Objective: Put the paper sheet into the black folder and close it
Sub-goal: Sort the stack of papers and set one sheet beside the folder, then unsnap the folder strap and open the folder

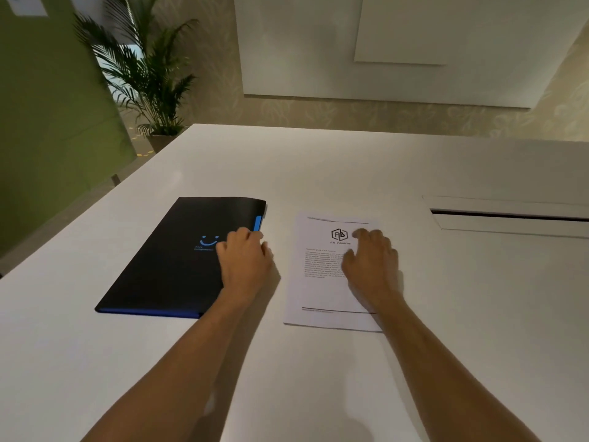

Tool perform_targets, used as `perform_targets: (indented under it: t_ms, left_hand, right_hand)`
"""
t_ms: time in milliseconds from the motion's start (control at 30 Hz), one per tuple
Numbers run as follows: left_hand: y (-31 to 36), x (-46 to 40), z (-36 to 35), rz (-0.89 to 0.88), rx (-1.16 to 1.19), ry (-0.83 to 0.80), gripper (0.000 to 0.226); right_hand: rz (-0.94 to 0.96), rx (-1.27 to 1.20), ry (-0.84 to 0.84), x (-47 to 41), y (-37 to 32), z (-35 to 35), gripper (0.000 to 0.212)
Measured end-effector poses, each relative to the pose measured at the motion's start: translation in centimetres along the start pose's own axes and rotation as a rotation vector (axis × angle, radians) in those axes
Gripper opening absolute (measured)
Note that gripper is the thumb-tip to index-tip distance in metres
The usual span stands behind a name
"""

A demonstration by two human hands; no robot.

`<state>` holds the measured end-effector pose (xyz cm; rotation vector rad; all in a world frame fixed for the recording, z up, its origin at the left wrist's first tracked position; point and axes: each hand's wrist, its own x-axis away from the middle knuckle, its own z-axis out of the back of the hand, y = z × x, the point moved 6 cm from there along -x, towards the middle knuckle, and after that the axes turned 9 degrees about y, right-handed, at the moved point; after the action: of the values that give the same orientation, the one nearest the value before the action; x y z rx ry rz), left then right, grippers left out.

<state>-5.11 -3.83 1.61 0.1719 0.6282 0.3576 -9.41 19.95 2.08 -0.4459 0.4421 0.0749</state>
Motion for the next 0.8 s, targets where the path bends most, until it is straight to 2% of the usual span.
perform_targets:
  t_ms: [100,200,300,400,600,800]
  left_hand:
    - [-3.0,-0.4,0.4,0.059,0.010,-0.014,0.020]
    - [-4.9,-0.2,-0.4,0.095,0.001,-0.140,0.025]
    - [-5.8,0.7,-1.6,0.104,0.005,-0.248,0.035]
    - [-5.9,1.0,-1.8,0.107,0.017,-0.253,0.041]
    - [-6.1,1.0,-2.0,0.074,-0.004,-0.258,0.046]
    - [-6.1,0.9,-2.4,0.048,-0.021,-0.259,0.046]
  right_hand:
    - [0.140,-0.105,-0.077,0.2,-4.4,-2.0,0.034]
    - [0.303,-0.153,-0.148,0.9,-9.2,-3.4,0.036]
    - [0.360,-0.149,-0.173,1.3,-12.4,-5.0,0.039]
    - [0.417,-0.098,-0.197,1.5,-14.8,-6.9,0.040]
    - [0.579,0.064,-0.226,2.3,-17.5,-9.9,0.029]
    - [0.683,0.250,-0.240,1.6,-18.9,-10.3,0.030]
